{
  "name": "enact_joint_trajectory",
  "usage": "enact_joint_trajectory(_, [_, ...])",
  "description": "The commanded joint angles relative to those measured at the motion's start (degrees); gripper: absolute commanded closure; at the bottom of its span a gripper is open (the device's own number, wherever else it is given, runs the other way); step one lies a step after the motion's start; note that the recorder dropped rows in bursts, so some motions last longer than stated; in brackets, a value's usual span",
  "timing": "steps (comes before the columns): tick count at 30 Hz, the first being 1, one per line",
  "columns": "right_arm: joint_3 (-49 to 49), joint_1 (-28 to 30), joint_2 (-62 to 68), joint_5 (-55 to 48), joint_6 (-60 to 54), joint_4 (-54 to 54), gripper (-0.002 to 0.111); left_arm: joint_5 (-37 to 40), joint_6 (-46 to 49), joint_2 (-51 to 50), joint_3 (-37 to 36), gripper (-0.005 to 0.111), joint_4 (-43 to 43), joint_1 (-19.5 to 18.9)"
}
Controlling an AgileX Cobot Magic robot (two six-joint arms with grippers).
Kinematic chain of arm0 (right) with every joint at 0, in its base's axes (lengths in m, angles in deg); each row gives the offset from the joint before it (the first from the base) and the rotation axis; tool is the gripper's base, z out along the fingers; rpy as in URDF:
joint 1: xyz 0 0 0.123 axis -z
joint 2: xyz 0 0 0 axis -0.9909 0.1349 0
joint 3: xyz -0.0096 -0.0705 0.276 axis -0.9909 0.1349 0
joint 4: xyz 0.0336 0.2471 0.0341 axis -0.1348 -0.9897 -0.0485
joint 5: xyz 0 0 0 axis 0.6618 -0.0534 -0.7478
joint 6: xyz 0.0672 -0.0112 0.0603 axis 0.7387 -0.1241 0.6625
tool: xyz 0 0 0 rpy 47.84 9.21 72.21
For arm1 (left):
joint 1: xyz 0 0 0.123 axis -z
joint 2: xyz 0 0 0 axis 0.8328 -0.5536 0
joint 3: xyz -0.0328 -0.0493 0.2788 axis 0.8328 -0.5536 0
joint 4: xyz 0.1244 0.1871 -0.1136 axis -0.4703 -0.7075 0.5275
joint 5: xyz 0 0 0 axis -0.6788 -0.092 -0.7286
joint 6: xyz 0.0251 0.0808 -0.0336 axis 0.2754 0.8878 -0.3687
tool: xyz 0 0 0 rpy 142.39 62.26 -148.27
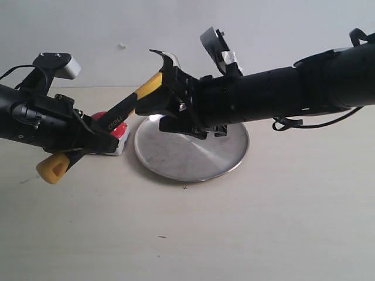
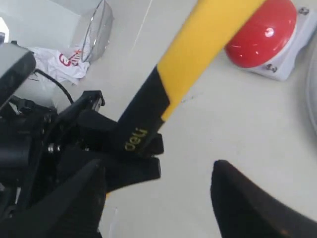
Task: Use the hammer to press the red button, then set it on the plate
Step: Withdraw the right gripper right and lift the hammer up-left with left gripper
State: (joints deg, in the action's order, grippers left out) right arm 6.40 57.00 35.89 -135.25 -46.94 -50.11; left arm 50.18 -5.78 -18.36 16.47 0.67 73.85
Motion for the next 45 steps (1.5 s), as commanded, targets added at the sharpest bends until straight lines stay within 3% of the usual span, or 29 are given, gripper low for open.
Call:
enact_joint_trajectory(1, [6.69,-0.09,-5.1,2.84,-8.69,-1.36,0.056,-1.41,-1.23,1.48,0.93,0.107,2.02,0.27])
enact_joint_trajectory(3, [10.6,-0.09,-7.87,6.98,-12.39,-1.36,0.067,-1.53,-2.04,2.53,0.93,0.107,2.02,0.27])
enact_joint_trajectory(8, [20.24,-0.09,-18.39,16.15,-23.01,-1.36,0.108,-1.67,-2.97,5.85,0.81,0.107,2.47,0.27])
enact_joint_trajectory(20, [42.6,-0.09,-56.54,38.62,-37.7,-1.36,0.108,-7.34,-3.19,15.5,-4.72,0.107,4.61,0.27])
enact_joint_trajectory(26, [49.12,-0.09,-74.94,39.51,-36.26,-1.36,0.108,-9.03,-1.83,19.64,-8.33,0.107,9.49,0.27])
enact_joint_trajectory(31, [54.13,-0.09,-81.28,39.95,-36.26,-1.36,0.108,-13.17,1.12,23.79,-13.64,0.107,13.78,0.27])
enact_joint_trajectory(41, [58.2,-0.09,-82.22,39.85,-36.13,-1.36,0.108,-16.05,2.36,31.55,-22.33,0.107,15.98,0.27])
enact_joint_trajectory(45, [58.2,-0.09,-82.22,36.09,-30.2,-1.36,0.108,-20.18,1.64,33.47,-24.74,0.107,15.98,0.27])
